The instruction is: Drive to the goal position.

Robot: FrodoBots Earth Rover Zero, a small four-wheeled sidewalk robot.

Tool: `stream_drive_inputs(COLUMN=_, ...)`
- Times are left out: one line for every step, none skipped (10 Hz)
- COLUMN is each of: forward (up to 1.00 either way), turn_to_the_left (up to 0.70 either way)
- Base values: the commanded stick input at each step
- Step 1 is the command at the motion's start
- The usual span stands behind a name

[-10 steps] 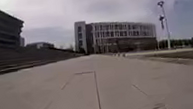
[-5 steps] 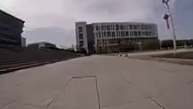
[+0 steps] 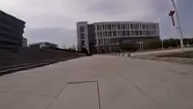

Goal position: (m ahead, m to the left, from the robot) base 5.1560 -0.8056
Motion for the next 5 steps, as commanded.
stream_drive_inputs(forward=1.00, turn_to_the_left=0.00)
stream_drive_inputs(forward=1.00, turn_to_the_left=0.00)
stream_drive_inputs(forward=1.00, turn_to_the_left=0.00)
stream_drive_inputs(forward=1.00, turn_to_the_left=0.00)
stream_drive_inputs(forward=1.00, turn_to_the_left=0.00)
